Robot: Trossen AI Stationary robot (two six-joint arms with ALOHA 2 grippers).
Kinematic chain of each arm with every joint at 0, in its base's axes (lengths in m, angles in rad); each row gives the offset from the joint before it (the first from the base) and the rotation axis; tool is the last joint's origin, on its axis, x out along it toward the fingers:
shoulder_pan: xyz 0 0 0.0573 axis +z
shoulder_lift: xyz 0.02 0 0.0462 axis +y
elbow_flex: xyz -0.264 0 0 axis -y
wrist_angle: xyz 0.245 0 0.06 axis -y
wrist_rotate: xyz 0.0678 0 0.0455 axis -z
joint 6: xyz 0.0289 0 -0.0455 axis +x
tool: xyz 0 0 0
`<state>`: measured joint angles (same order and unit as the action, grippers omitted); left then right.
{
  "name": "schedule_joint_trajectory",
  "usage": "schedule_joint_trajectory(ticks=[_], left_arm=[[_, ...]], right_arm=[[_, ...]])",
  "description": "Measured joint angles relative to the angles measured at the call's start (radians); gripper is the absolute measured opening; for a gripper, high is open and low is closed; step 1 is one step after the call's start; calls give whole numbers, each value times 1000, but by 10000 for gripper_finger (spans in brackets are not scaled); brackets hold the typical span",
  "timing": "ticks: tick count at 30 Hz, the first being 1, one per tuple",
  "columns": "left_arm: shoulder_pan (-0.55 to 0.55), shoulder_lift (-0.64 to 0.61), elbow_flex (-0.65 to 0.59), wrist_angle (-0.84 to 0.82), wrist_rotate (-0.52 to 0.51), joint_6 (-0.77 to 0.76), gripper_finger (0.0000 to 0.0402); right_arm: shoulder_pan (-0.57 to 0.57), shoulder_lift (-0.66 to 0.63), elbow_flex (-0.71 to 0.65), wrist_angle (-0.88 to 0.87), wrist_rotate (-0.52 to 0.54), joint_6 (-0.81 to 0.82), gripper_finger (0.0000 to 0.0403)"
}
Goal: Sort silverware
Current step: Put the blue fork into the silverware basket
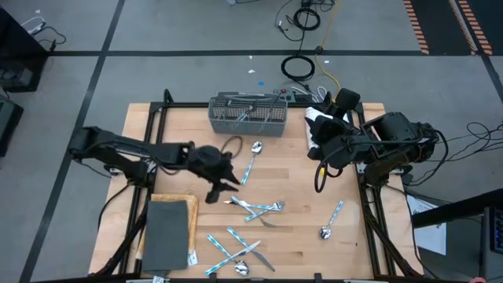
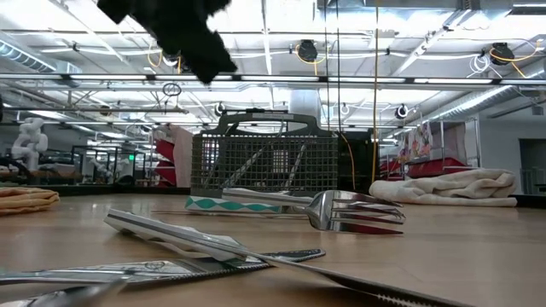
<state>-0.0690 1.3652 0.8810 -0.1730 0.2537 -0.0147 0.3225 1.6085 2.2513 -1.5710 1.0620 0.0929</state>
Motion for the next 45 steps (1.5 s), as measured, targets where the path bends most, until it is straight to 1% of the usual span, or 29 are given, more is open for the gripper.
schedule_joint_trajectory(ticks=[4, 7, 13, 18, 21, 24, 30, 36, 45], left_arm=[[-48, 90, 6, 13, 42, 42, 116], [-83, 138, 24, 39, 51, 87, 116], [-98, 227, 78, 85, 49, 155, 116], [-98, 321, 114, 77, 22, 230, 116], [-96, 366, 143, 49, -17, 241, 116], [-93, 399, 163, 48, -19, 241, 116], [-102, 439, 170, 35, -11, 241, 116], [-110, 475, 170, 37, -9, 241, 116], [-110, 478, 170, 46, -13, 268, 116]], right_arm=[[0, 0, 0, 0, -45, -1, 151], [0, 0, 0, 0, -51, -13, 151], [0, 0, 0, 0, -60, -55, 151], [-1, 0, 0, 0, -110, -84, 151], [-1, -2, 0, 0, -133, -99, 151], [0, -3, 0, 0, -154, -114, 151], [0, -10, 0, 0, -157, -136, 151], [0, -26, 1, 0, -202, -133, 151], [0, -42, 0, 0, -205, -132, 151]])
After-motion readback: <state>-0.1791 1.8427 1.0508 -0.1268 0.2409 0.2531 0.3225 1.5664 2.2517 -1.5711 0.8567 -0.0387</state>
